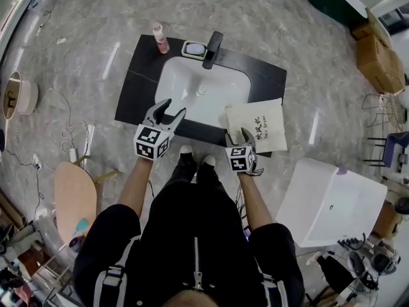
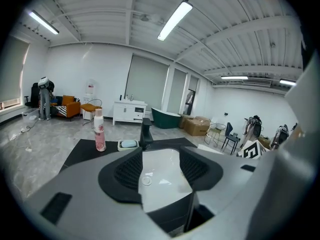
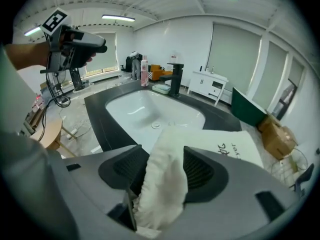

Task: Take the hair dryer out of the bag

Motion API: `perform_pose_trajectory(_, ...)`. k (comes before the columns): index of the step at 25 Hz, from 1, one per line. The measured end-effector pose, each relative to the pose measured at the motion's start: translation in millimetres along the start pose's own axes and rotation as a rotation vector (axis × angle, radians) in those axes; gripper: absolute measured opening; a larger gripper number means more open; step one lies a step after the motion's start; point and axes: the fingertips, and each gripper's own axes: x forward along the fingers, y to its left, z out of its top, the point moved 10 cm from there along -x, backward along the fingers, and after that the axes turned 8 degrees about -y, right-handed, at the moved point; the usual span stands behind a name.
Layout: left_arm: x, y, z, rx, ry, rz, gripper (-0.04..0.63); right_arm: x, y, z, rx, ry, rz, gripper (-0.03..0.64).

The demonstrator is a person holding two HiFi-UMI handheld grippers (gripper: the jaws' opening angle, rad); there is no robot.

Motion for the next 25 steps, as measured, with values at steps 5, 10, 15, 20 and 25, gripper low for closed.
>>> perform_pose_trajectory(5,-6.0,5.6,-2.8,-0.005,0.01,0.018,0.241,6.8,6.3,-11.0,-0.08,0.065,-0.026,0.267)
perform_pose_trajectory(10,-8.5,9.2,-4.2,-0.012,0.012,0.027,0.241,11.9,6.3,-20.0,-0.131,0.119,-0.086,0.247)
perform_pose_trajectory(15,-9.3,10.2,-5.6,-0.014,0.019,0.026,0.241,10.4,5.6,-19.8,-0.111,0.123,-0.103,0.202)
perform_pose_trajectory(20,-7.3,7.6,-7.7,-0.015,0.026,0.015,0.241,3.7,0.6,-17.2,-0.068,0.111,-0.098,0.136)
perform_pose_trajectory(25,-2.4,3.2,-11.6,-0.013,0.036,-0.006,0.241,-3.0,-8.2,-14.6,-0.014,0.094,-0.067,0.09)
